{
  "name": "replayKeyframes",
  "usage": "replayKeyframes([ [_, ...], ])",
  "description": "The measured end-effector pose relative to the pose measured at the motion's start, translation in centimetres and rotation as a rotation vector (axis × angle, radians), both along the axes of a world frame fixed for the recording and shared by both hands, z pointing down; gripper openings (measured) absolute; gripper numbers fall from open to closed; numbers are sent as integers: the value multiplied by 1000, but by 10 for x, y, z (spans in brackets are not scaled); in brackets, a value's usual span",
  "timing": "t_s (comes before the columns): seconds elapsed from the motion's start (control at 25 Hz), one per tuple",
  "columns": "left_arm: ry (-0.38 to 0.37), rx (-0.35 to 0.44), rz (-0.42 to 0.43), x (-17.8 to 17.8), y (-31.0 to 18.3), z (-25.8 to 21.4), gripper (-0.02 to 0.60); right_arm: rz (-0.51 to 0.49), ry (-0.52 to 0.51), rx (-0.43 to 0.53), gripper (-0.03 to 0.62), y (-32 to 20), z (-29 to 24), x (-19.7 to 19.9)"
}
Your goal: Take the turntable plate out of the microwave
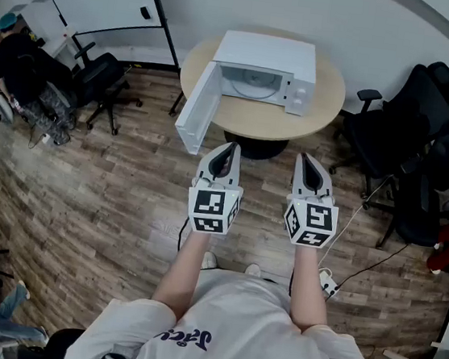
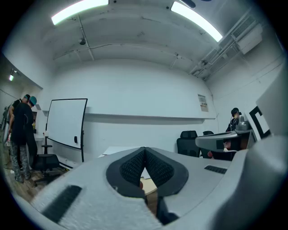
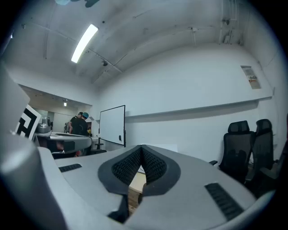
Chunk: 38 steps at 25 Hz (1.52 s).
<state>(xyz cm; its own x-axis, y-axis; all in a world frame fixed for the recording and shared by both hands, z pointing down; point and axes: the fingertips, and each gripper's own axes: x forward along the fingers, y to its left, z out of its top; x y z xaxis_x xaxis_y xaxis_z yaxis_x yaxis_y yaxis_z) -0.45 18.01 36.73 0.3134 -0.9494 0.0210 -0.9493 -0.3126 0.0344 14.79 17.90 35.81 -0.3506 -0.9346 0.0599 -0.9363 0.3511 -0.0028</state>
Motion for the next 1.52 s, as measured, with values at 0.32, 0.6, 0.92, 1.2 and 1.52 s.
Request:
replayKeyframes([
  [0.32, 18, 12, 5, 23, -2, 2, 12, -41, 14, 29, 14, 1, 1, 3],
  [0.6, 60, -14, -10, 37, 18, 17, 14, -65, -4, -3, 14, 8, 21, 22],
  [0.92, 62, -38, 53, 35, -3, 36, 12, -119, -49, -25, 14, -13, 40, -5],
  [1.2, 89, -33, 98, 16, -73, 37, 14, -92, -31, -56, 15, -70, 47, -38],
  [1.52, 113, -15, 151, -14, -163, 23, 14, -44, 8, -35, 15, -150, 35, -77],
])
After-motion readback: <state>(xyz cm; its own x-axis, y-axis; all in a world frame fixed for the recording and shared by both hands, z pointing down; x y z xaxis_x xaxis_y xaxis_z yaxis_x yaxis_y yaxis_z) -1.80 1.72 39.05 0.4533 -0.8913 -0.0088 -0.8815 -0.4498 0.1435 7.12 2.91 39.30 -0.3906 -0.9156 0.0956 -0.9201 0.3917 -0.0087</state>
